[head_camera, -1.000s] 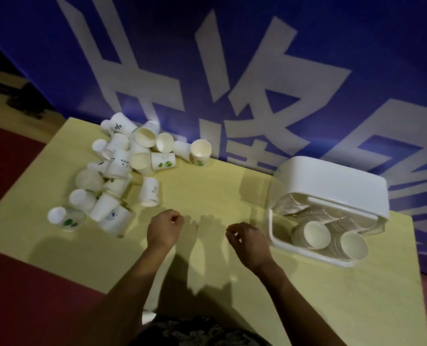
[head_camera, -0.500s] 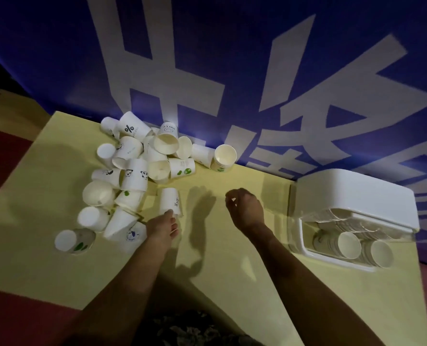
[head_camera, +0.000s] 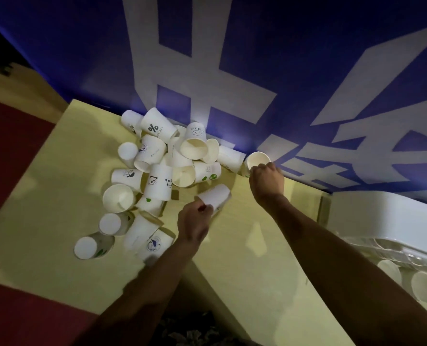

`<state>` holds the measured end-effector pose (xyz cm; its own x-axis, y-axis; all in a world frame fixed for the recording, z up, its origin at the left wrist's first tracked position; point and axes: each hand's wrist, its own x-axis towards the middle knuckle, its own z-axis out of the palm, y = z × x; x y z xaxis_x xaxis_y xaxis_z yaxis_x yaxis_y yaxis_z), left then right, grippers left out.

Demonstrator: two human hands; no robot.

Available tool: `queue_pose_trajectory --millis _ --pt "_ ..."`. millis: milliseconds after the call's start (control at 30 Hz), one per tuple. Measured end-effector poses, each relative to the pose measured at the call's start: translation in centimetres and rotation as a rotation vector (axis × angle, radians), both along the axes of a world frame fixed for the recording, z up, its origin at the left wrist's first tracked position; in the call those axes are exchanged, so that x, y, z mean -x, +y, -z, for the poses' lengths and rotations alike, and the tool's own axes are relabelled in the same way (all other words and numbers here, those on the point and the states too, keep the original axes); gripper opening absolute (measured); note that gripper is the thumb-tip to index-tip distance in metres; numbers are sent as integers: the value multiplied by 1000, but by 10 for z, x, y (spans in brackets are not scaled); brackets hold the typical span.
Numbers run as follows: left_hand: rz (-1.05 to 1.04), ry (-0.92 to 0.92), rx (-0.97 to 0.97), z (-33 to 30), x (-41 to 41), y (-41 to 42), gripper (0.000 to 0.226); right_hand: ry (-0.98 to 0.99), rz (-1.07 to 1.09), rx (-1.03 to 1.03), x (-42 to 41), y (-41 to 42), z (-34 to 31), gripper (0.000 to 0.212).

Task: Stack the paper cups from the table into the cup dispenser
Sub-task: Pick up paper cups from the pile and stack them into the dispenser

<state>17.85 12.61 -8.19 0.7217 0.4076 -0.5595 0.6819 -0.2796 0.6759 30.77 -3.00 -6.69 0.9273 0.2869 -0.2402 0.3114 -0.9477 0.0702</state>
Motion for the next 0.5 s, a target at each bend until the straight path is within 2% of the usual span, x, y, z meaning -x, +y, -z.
queue_pose_trajectory --millis 100,200,367,500 --pt "34 -64 -43 -8 -9 0 21 48 35 2 0 1 -5 25" --pt "40 -114 -30 -16 -12 -4 21 50 129 -83 10 -5 -11 21" --pt "109 -193 -41 -35 -7 -21 26 -13 223 -235 50 -32 -18 14" --pt "233 -267 -135 -53 3 -40 28 -135 316 -385 103 -65 -33 8"
